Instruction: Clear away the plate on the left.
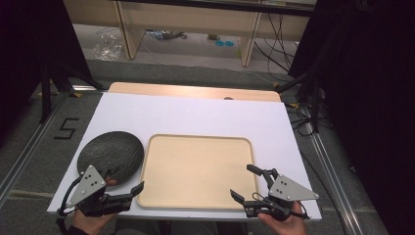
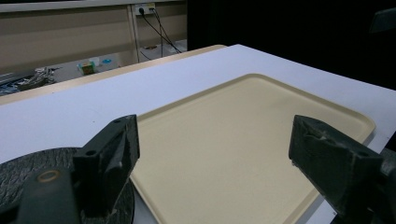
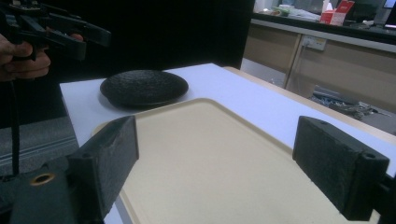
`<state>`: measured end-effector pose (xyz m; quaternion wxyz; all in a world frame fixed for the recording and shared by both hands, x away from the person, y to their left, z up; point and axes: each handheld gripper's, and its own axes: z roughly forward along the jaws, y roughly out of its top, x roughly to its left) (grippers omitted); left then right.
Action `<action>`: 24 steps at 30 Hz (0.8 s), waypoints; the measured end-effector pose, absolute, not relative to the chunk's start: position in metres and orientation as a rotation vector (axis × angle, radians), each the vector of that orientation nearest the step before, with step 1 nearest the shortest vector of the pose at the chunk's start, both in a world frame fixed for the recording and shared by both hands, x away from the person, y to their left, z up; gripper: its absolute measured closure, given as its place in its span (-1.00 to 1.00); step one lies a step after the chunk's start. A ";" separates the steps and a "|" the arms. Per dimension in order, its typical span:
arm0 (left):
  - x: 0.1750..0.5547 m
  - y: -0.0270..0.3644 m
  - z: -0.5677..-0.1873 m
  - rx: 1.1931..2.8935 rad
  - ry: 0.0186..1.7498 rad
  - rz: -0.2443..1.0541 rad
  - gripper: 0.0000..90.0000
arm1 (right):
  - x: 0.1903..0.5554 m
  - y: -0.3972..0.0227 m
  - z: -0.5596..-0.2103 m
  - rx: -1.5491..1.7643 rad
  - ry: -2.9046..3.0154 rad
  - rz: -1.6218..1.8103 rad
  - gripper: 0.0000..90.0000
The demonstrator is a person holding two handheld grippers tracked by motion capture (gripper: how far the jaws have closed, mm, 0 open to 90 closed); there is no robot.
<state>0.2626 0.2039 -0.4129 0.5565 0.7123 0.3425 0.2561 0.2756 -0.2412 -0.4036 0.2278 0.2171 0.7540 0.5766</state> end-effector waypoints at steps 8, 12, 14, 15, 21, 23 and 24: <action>0.263 0.206 -0.413 1.669 0.826 0.604 -0.62 | 0.275 -0.241 -0.404 0.606 2.065 1.593 -0.66; 0.263 0.206 -0.413 1.666 0.824 0.606 -0.61 | 0.275 -0.241 -0.403 0.602 2.081 1.584 -0.66; 0.263 0.206 -0.413 1.664 0.831 0.609 -0.61 | 0.275 -0.241 -0.404 0.595 2.080 1.587 -0.66; 0.263 0.207 -0.413 1.664 0.830 0.608 -0.61 | 0.275 -0.241 -0.404 0.595 2.080 1.587 -0.66; 0.265 0.210 -0.413 1.652 0.848 0.584 -0.60 | 0.275 -0.240 -0.404 0.594 2.083 1.584 -0.66; 0.266 0.211 -0.414 1.652 0.852 0.586 -0.60 | 0.275 -0.241 -0.404 0.593 2.082 1.587 -0.66; 0.267 0.212 -0.414 1.645 0.863 0.581 -0.60 | 0.275 -0.241 -0.403 0.595 2.081 1.588 -0.66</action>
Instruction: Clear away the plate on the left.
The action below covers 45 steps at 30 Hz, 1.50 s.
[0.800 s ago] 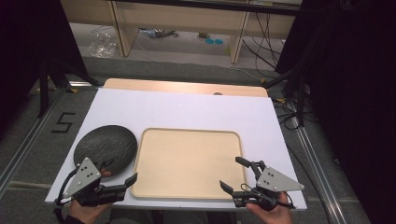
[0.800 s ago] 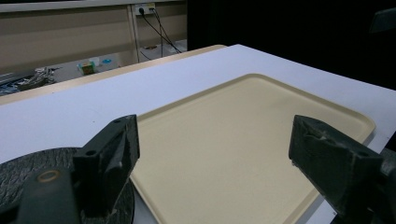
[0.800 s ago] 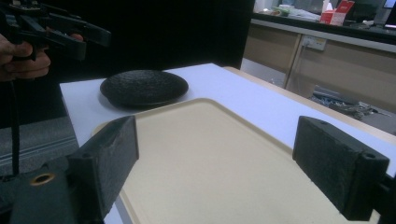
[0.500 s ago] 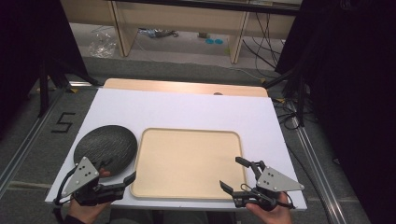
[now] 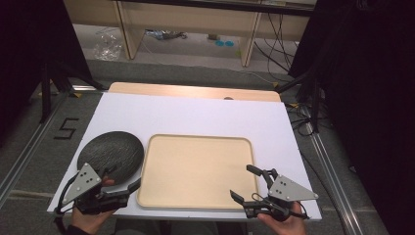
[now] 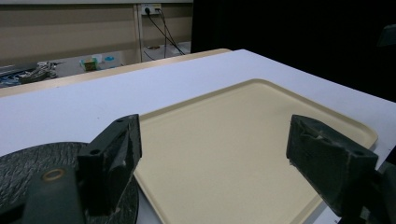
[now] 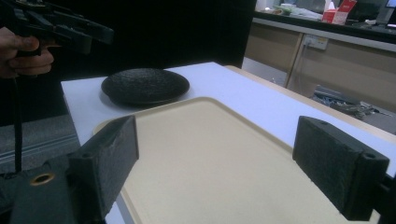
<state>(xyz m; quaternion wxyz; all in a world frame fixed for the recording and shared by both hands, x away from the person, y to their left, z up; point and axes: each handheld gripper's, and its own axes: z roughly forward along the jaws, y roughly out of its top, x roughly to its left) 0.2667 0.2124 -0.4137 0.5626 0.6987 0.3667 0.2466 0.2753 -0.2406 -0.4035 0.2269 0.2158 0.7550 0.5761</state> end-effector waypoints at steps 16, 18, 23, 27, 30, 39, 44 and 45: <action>0.274 0.225 -0.415 1.620 0.909 0.575 -0.57 | 0.275 -0.240 -0.404 0.591 2.085 1.590 -0.66; 0.275 0.227 -0.415 1.614 0.918 0.578 -0.56 | 0.275 -0.240 -0.404 0.592 2.095 1.583 -0.66; 0.278 0.234 -0.416 1.605 0.954 0.576 -0.55 | 0.275 -0.240 -0.404 0.591 2.090 1.584 -0.66; 0.286 0.245 -0.419 1.575 0.982 0.511 -0.54 | 0.275 -0.240 -0.404 0.592 2.091 1.585 -0.66; 0.291 0.252 -0.421 1.569 1.010 0.498 -0.54 | 0.275 -0.240 -0.404 0.592 2.090 1.584 -0.66; 0.302 0.276 -0.426 1.503 1.124 0.465 -0.52 | 0.276 -0.239 -0.404 0.583 2.095 1.590 -0.66; 0.311 0.286 -0.432 1.495 1.207 0.448 -0.52 | 0.275 -0.240 -0.404 0.593 2.097 1.586 -0.66; 0.313 0.288 -0.434 1.497 1.224 0.446 -0.52 | 0.275 -0.240 -0.404 0.597 2.098 1.585 -0.66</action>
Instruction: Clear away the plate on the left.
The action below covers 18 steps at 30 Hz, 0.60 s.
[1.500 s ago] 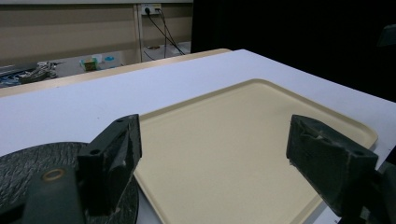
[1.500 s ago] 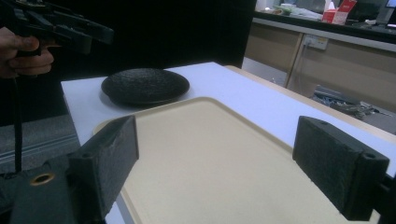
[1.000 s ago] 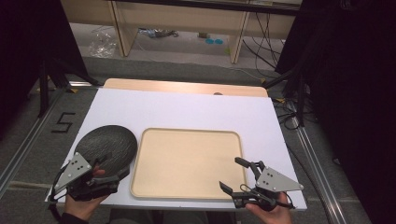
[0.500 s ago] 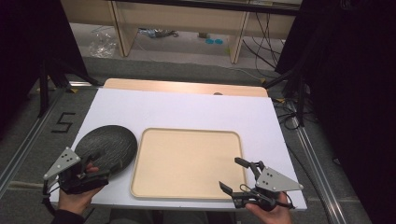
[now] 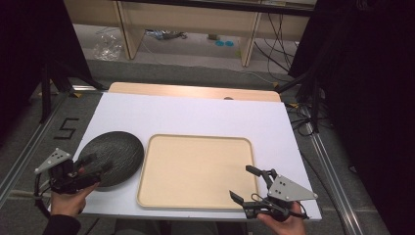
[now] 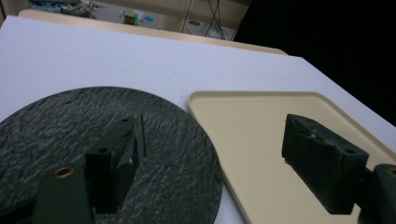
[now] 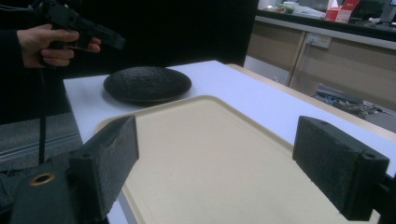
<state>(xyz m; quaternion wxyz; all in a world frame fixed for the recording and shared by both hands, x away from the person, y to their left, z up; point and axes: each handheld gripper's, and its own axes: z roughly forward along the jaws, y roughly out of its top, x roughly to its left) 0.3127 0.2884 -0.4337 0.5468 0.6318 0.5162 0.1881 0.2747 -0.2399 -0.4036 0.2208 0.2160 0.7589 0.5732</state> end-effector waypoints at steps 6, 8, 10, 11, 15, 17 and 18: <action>0.321 0.305 -0.440 1.488 1.294 0.415 -0.51 | 0.275 -0.239 -0.404 0.580 2.096 1.588 -0.66; 0.323 0.312 -0.441 1.476 1.322 0.430 -0.50 | 0.275 -0.239 -0.404 0.579 2.093 1.588 -0.66; 0.324 0.320 -0.442 1.469 1.369 0.435 -0.50 | 0.275 -0.239 -0.404 0.581 2.096 1.588 -0.66; 0.324 0.322 -0.443 1.451 1.394 0.433 -0.50 | 0.275 -0.239 -0.404 0.579 2.097 1.588 -0.66; 0.326 0.335 -0.447 1.383 1.465 0.394 -0.49 | 0.275 -0.238 -0.404 0.575 2.092 1.596 -0.66; 0.328 0.340 -0.450 1.358 1.494 0.370 -0.49 | 0.275 -0.238 -0.404 0.582 2.090 1.587 -0.66; 0.329 0.342 -0.452 1.338 1.499 0.356 -0.49 | 0.275 -0.238 -0.404 0.577 2.098 1.584 -0.66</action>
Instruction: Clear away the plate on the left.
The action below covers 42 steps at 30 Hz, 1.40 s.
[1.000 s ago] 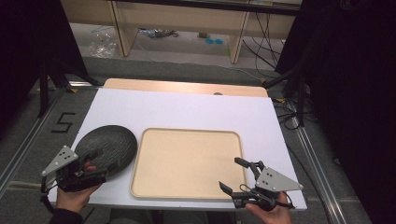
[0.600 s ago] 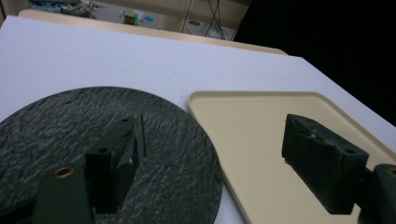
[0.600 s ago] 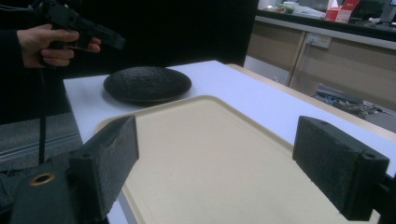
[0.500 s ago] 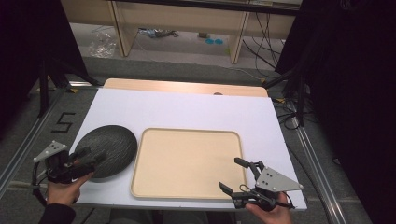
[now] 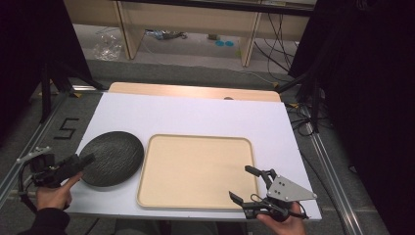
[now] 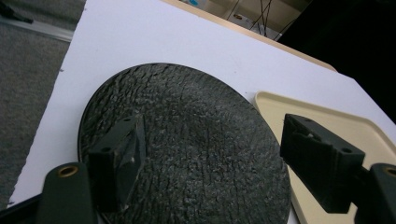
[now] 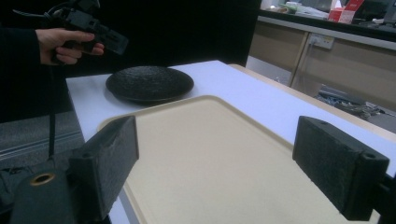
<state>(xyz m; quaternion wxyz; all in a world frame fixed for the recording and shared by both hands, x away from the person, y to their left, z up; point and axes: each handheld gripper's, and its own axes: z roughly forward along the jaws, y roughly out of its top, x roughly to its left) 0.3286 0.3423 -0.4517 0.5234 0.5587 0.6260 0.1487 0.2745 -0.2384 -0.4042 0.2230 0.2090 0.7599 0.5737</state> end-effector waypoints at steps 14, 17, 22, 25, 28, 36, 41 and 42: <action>0.338 0.364 -0.467 1.208 1.596 0.291 -0.46 | 0.275 -0.238 -0.404 0.578 2.089 1.587 -0.66; 0.344 0.365 -0.471 1.198 1.621 0.294 -0.45 | 0.274 -0.238 -0.404 0.577 2.091 1.585 -0.66; 0.351 0.366 -0.479 1.137 1.643 0.247 -0.44 | 0.275 -0.238 -0.404 0.575 2.100 1.582 -0.66; 0.353 0.369 -0.481 1.134 1.670 0.248 -0.43 | 0.275 -0.238 -0.404 0.573 2.098 1.583 -0.66; 0.354 0.373 -0.484 1.132 1.693 0.238 -0.41 | 0.275 -0.238 -0.404 0.573 2.097 1.586 -0.66; 0.359 0.377 -0.491 1.112 1.707 0.213 -0.38 | 0.275 -0.238 -0.404 0.568 2.102 1.582 -0.66; 0.360 0.379 -0.493 1.100 1.723 0.206 -0.38 | 0.274 -0.238 -0.404 0.571 2.095 1.585 -0.66; 0.360 0.379 -0.494 1.091 1.704 0.196 -0.37 | 0.274 -0.238 -0.404 0.574 2.093 1.588 -0.66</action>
